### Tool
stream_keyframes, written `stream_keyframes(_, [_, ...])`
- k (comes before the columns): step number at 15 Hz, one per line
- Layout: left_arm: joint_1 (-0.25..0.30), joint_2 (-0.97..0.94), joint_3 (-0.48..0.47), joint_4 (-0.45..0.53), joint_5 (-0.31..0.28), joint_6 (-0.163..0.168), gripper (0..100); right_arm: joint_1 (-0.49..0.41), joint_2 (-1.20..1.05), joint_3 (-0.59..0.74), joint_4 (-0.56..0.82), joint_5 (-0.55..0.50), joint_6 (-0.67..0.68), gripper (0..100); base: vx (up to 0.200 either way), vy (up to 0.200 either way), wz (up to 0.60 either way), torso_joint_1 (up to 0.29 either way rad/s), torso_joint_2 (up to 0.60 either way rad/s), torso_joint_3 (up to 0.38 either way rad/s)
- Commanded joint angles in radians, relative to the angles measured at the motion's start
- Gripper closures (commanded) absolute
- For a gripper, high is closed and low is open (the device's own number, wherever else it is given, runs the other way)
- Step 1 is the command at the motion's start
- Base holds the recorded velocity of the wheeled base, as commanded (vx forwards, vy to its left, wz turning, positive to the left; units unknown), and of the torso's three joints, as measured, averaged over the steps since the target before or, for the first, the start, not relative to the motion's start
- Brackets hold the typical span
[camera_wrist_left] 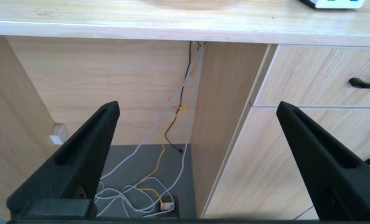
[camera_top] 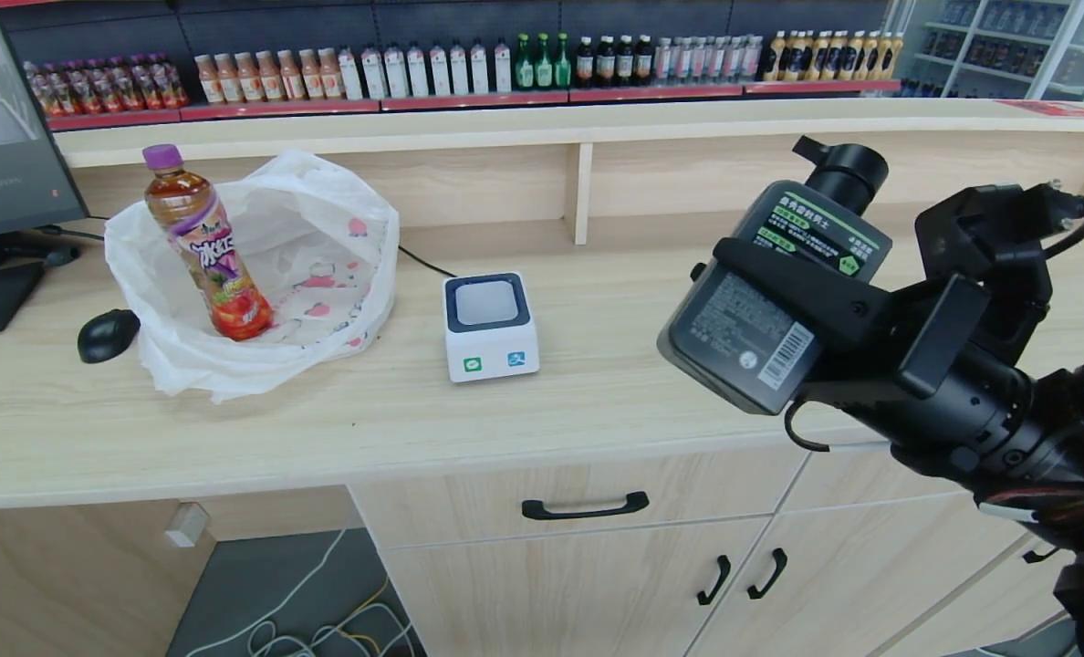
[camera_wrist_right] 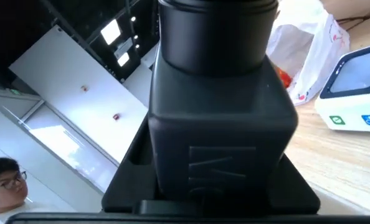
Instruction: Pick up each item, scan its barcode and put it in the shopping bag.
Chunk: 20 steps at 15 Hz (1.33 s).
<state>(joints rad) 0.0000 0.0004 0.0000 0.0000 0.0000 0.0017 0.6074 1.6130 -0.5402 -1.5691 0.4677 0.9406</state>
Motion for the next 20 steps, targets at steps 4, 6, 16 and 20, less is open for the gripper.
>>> stream_keyframes(4, [0.000, 0.000, 0.000, 0.000, 0.000, 0.000, 0, 0.106, -0.004, 0.003, -0.002, 0.035, -0.131, 100, 0.000, 0.000, 0.00, 0.000, 0.00, 0.000])
stream_keyframes(6, [0.000, 0.000, 0.000, 0.000, 0.000, 0.000, 0, 0.127, 0.004, -0.001, -0.002, 0.043, -0.168, 100, 0.000, 0.000, 0.00, 0.000, 0.00, 0.000])
stream_keyframes(16, [-0.002, 0.000, 0.000, 0.000, 0.000, 0.000, 0, 0.190, 0.018, -0.078, -0.002, 0.049, -0.217, 100, 0.000, 0.000, 0.00, 0.000, 0.00, 0.000])
stream_keyframes(20, [0.000, 0.000, 0.000, 0.000, 0.000, 0.000, 0, 0.206, 0.030, -0.093, -0.002, 0.049, -0.229, 100, 0.000, 0.000, 0.00, 0.000, 0.00, 0.000])
